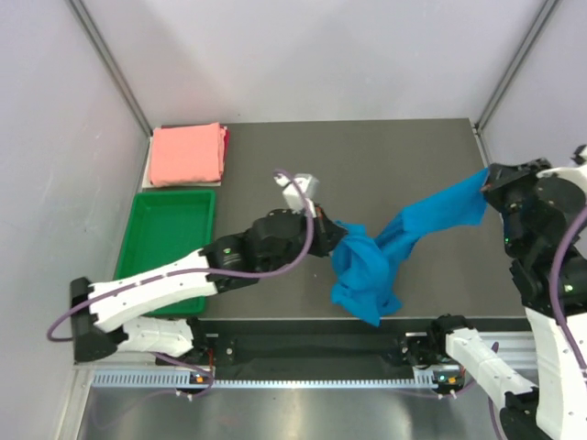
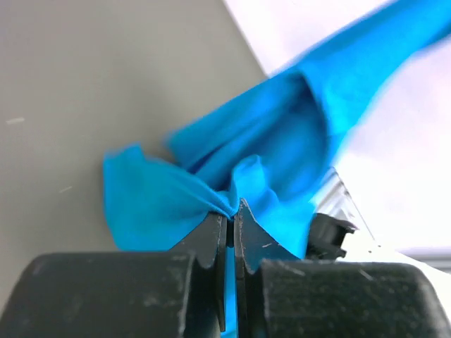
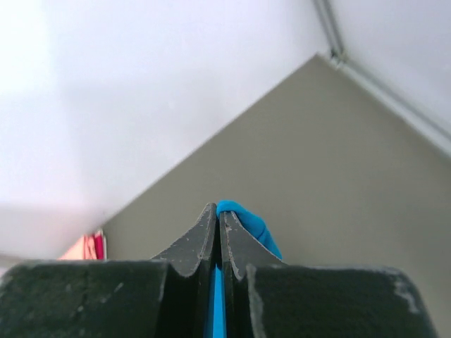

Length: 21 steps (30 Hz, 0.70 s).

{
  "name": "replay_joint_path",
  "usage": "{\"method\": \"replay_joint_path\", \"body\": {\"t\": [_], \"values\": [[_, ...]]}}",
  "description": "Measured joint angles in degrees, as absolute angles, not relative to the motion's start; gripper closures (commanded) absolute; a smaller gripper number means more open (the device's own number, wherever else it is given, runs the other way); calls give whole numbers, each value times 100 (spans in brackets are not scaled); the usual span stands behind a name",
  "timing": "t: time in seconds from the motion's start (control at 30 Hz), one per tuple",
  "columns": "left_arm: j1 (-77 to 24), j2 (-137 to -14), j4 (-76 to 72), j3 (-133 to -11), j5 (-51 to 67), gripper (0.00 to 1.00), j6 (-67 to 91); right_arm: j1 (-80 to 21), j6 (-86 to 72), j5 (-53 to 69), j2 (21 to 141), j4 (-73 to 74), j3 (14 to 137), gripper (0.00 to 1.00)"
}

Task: Fold and stack the t-shirts
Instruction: Flatten the tshirt out

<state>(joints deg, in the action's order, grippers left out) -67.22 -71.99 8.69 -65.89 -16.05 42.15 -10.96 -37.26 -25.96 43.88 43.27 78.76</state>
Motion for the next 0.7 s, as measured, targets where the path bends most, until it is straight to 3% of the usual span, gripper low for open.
{"method": "replay_joint_path", "body": {"t": [0.2,0.5,0.6,0.7], "values": [[-6702,-6130,1745,-6097,-2202,100,4272,-1059,-3509,-2991,4427,4386,8626,100],[-6329,-5590,2519,-5596,-2506,100,4392,-1057,-3492,-2829,4464,4405,8143,100],[-5605,-5559,2609,-5520,-2239,100,4344,-1057,-3382,-2794,4705,4222,7948,100],[-4167,-5684,2578,-5413,-1634,100,4226,-1057,-3192,-2764,5196,3903,7940,100]]}}
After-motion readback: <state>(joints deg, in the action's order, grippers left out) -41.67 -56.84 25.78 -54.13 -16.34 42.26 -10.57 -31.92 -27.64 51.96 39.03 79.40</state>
